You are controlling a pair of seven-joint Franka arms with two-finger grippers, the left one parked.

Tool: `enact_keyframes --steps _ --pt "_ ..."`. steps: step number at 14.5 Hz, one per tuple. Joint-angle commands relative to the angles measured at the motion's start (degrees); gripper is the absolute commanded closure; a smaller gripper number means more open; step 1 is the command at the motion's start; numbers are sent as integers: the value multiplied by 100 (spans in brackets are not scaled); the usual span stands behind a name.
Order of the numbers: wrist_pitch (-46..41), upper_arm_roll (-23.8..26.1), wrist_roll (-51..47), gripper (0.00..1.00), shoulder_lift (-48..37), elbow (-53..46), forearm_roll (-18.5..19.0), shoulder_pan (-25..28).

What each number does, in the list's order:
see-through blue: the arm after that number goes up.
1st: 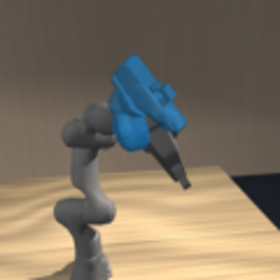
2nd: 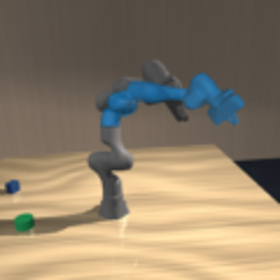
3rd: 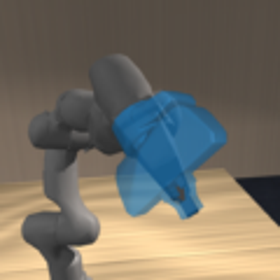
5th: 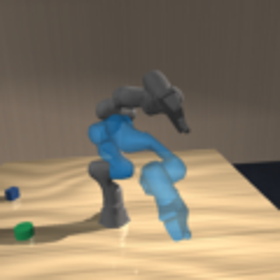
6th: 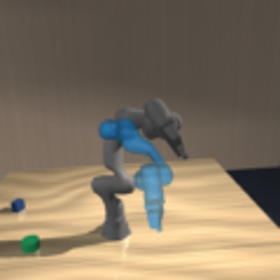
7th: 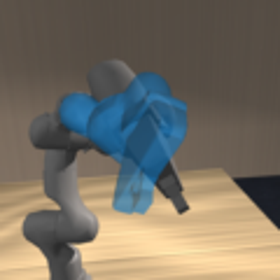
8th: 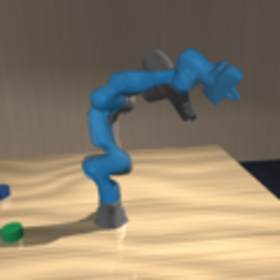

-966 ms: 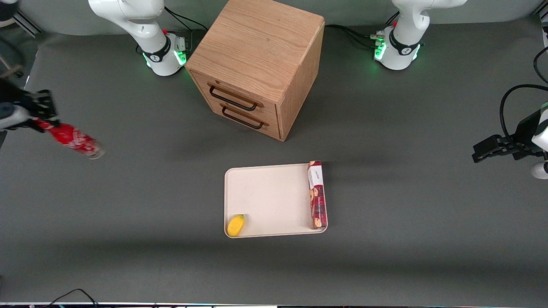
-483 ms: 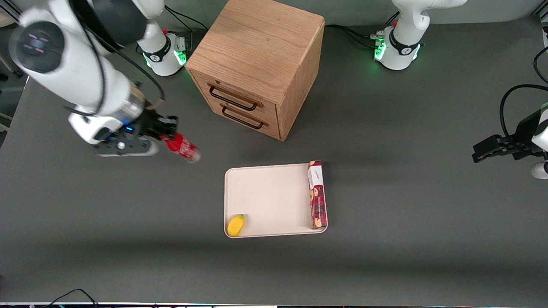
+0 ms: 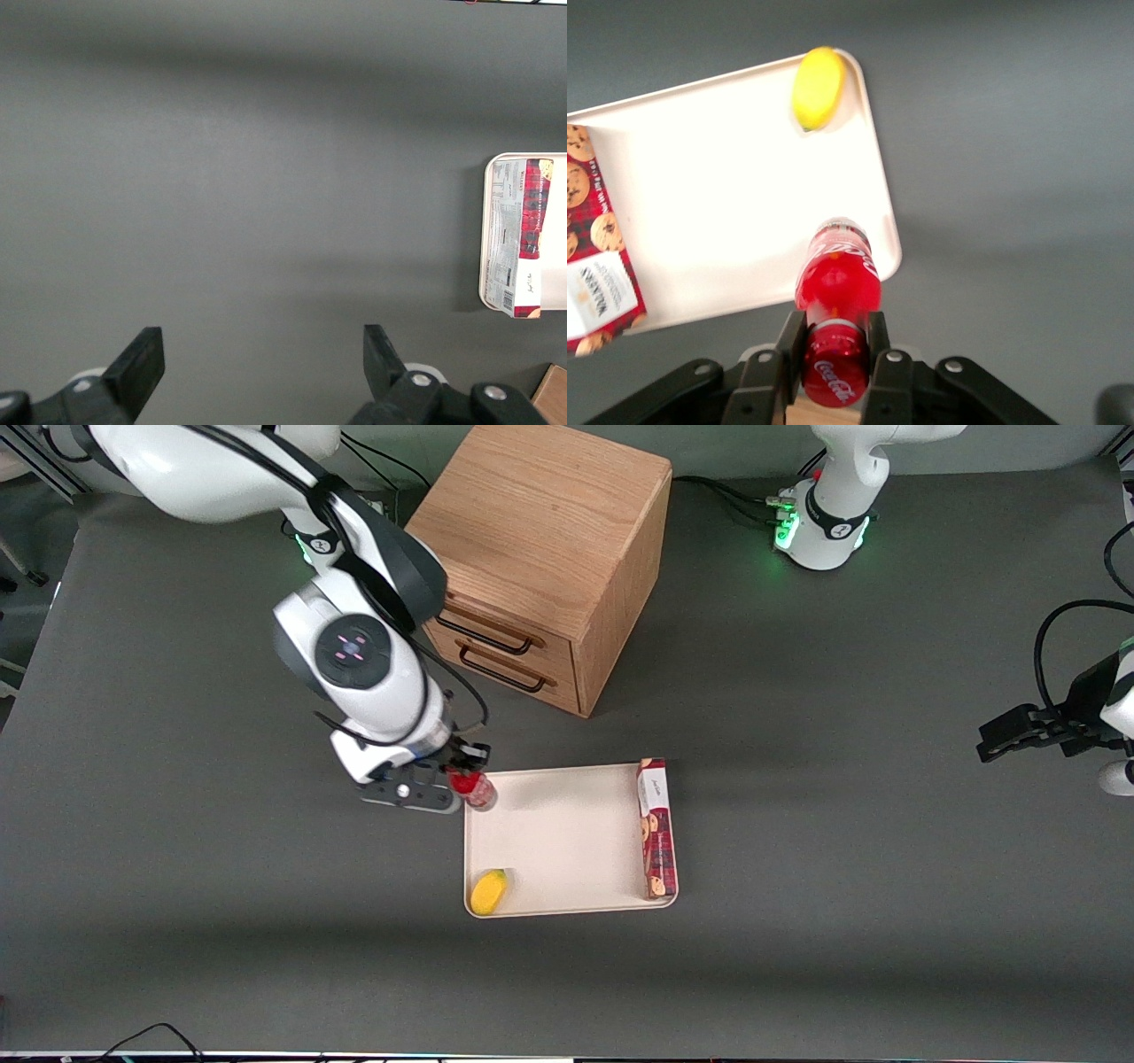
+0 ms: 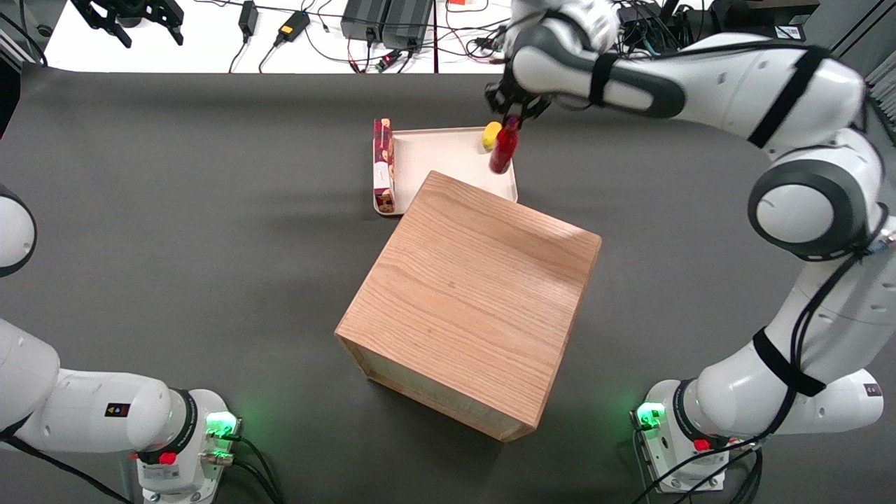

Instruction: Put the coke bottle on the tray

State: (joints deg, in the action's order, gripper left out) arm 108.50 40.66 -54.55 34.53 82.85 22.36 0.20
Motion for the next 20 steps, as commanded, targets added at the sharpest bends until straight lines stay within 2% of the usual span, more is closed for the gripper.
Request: enact_keyframes --steps 1,2,4,5,6,7,9,11,13,15,16,17,20 --pt "338 118 -608 96 237 249 618 15" --pt "382 118 -714 96 343 284 786 15" --pt "575 118 -820 94 466 311 884 50" --pt "585 118 -838 77 528 302 954 50" --pt "576 118 -846 14 546 276 928 33" --pt "559 118 -812 0 537 250 919 15" --pt "279 135 -759 0 459 -21 876 15" --pt "-746 537 -488 0 354 -626 875 -46" --pt "-1661 698 -198 0 -111 -1049 832 -117" --pt "-2313 681 791 0 -673 -1348 299 -353" --pt "-2620 524 1302 0 -1006 -1393 17 -476" --pt "-2954 148 1829 0 -1410 -1394 -290 -521" --pt "-3291 -1616 3866 0 -2544 -1001 -1512 -486"
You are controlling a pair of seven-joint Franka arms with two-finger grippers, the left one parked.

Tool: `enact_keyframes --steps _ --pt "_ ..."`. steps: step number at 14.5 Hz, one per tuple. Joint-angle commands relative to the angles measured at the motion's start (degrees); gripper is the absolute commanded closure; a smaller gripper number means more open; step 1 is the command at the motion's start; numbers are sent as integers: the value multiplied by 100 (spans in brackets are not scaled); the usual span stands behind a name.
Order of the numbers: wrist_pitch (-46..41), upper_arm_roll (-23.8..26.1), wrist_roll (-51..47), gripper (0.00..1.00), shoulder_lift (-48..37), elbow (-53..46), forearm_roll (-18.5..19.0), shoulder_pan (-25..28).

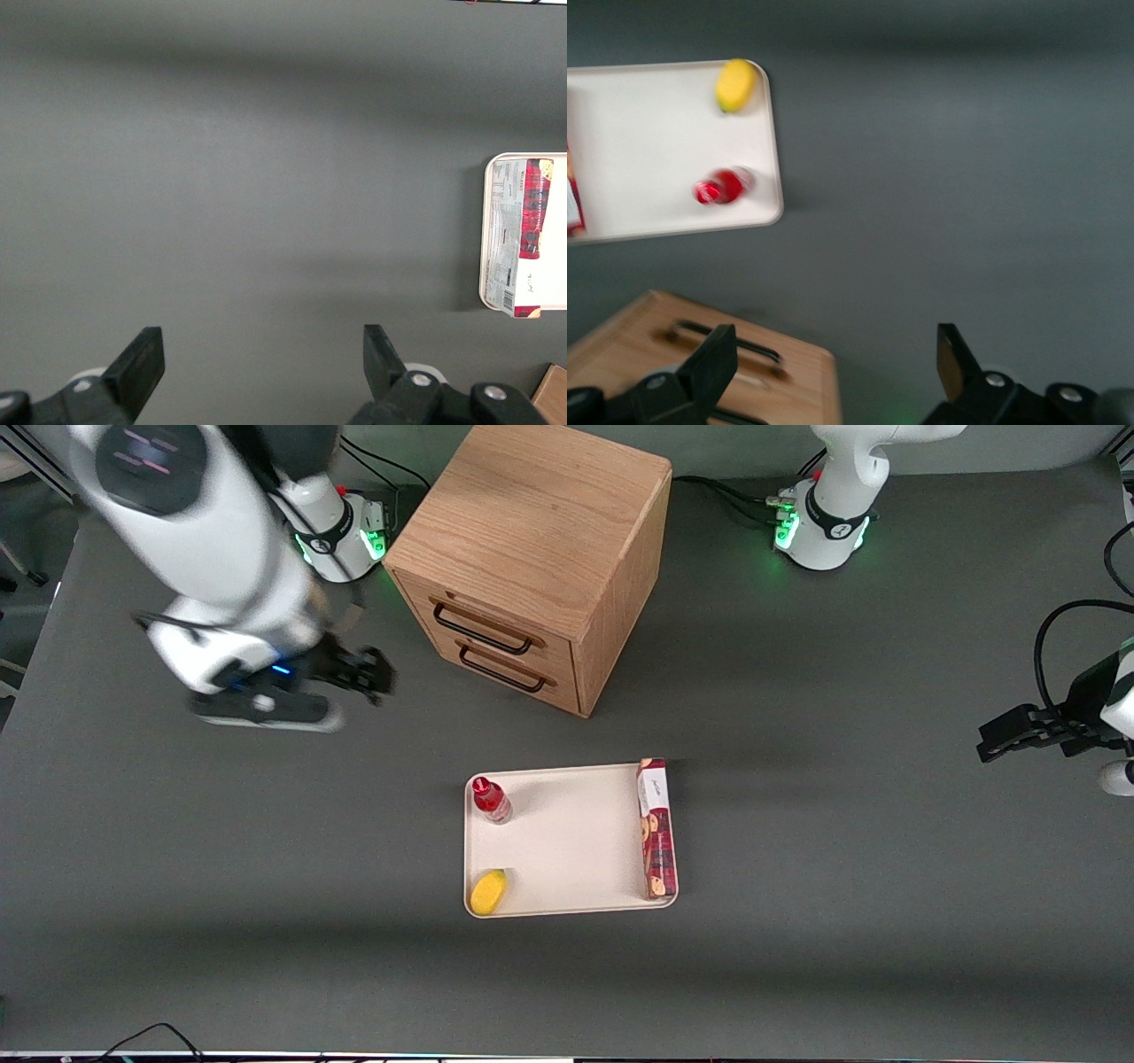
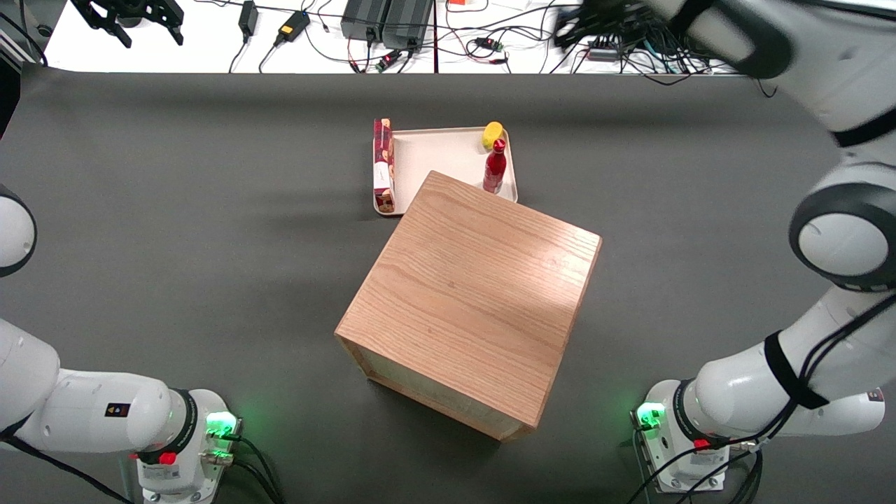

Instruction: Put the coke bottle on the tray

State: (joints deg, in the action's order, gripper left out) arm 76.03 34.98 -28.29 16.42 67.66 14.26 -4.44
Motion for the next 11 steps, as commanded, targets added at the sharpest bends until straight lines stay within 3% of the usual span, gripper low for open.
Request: enact_keyframes --steps 1,4,6,11 --pt "34 -1533 1786 0 -1050 894 -905 -13" --pt "708 -2406 2703 0 -1772 2167 -1056 -4" --pt "1446 -2855 2934 0 -2360 3248 -1537 31" --pt "1512 -2909 2732 0 -2153 2921 -1628 154"
